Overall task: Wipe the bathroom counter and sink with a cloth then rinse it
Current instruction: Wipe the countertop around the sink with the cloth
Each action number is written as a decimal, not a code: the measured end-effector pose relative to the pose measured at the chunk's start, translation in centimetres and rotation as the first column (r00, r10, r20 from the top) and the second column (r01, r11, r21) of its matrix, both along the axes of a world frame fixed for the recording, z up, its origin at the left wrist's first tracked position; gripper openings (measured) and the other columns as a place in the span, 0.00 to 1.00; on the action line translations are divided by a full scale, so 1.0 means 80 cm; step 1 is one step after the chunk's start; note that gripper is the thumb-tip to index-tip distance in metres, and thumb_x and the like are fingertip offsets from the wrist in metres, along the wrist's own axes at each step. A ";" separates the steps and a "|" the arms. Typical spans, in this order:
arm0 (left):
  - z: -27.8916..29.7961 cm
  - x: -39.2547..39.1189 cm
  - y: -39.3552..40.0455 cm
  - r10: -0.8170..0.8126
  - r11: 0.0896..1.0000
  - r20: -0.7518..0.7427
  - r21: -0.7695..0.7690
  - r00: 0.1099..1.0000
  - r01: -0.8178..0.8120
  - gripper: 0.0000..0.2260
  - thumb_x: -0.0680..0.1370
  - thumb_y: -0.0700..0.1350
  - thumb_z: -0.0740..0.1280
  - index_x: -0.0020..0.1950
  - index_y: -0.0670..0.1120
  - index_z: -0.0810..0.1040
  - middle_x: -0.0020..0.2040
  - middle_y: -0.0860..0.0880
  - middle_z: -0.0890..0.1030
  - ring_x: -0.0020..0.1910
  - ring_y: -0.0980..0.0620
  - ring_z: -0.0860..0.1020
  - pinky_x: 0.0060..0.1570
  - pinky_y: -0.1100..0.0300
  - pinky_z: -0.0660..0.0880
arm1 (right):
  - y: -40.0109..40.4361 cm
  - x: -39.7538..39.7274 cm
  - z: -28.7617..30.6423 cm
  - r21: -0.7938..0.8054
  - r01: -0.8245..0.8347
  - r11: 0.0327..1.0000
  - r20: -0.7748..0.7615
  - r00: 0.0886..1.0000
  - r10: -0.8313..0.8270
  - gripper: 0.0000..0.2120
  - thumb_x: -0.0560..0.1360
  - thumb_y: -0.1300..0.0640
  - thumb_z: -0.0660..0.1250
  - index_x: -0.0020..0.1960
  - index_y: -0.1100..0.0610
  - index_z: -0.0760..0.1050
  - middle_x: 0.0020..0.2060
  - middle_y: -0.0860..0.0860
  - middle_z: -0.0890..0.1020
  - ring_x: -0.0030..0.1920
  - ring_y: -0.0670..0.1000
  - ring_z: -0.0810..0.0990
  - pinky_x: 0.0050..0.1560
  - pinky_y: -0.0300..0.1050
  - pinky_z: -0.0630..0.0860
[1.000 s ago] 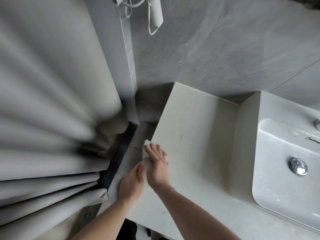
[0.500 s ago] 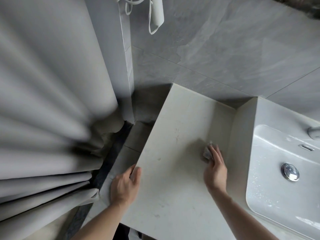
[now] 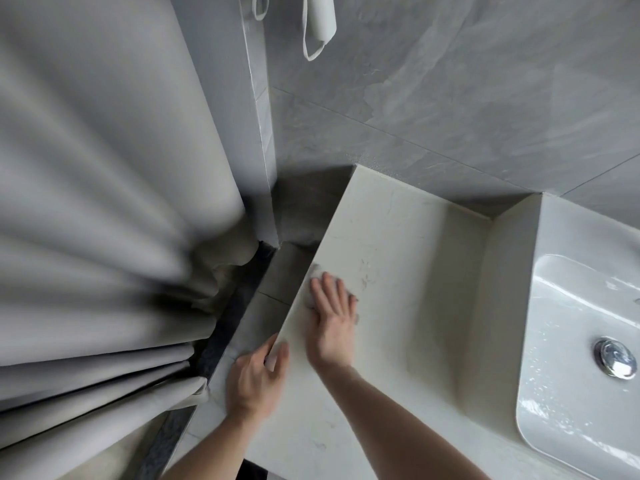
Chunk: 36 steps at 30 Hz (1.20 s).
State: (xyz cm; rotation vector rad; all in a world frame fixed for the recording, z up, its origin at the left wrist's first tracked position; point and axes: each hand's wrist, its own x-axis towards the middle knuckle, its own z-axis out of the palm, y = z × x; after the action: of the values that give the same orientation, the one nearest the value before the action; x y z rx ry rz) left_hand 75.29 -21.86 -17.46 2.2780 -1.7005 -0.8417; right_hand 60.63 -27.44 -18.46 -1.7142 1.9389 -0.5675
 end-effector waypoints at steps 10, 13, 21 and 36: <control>-0.003 -0.001 0.001 0.039 0.999 -0.009 0.024 0.999 -0.039 0.20 0.80 0.64 0.53 0.54 0.56 0.81 0.40 0.48 0.84 0.45 0.43 0.81 0.37 0.55 0.72 | -0.023 -0.049 0.059 -0.055 0.146 0.988 0.371 0.921 -0.116 0.21 0.86 0.63 0.57 0.73 0.47 0.76 0.75 0.46 0.73 0.77 0.41 0.66 0.77 0.38 0.63; -0.009 0.001 0.002 0.029 0.999 0.011 0.014 1.000 -0.030 0.24 0.80 0.66 0.51 0.55 0.55 0.81 0.41 0.49 0.85 0.45 0.44 0.81 0.38 0.55 0.74 | -0.029 -0.135 0.066 -0.112 0.291 0.950 0.238 0.936 -0.259 0.24 0.82 0.69 0.57 0.72 0.50 0.78 0.74 0.48 0.74 0.76 0.43 0.68 0.76 0.39 0.65; -0.008 -0.001 -0.001 0.009 1.000 0.055 0.014 0.998 -0.009 0.23 0.80 0.65 0.53 0.58 0.54 0.82 0.46 0.50 0.86 0.50 0.45 0.82 0.44 0.54 0.75 | -0.019 -0.247 0.007 0.033 0.517 0.856 -0.136 0.850 -0.508 0.32 0.74 0.58 0.53 0.77 0.58 0.70 0.79 0.56 0.67 0.77 0.62 0.65 0.79 0.56 0.60; -0.010 -0.001 0.001 0.026 1.000 0.038 0.009 0.999 -0.026 0.21 0.78 0.66 0.52 0.53 0.57 0.80 0.42 0.49 0.85 0.47 0.43 0.82 0.39 0.55 0.71 | -0.069 0.018 0.012 0.006 -0.021 1.000 0.178 0.984 0.020 0.23 0.83 0.63 0.58 0.72 0.46 0.75 0.75 0.45 0.72 0.79 0.52 0.64 0.81 0.53 0.56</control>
State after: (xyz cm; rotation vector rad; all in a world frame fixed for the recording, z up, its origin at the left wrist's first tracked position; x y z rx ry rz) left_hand 75.22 -21.75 -18.27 2.3311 -1.6822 -0.8088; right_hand 62.11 -32.92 -17.52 -1.6182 1.7939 -0.6804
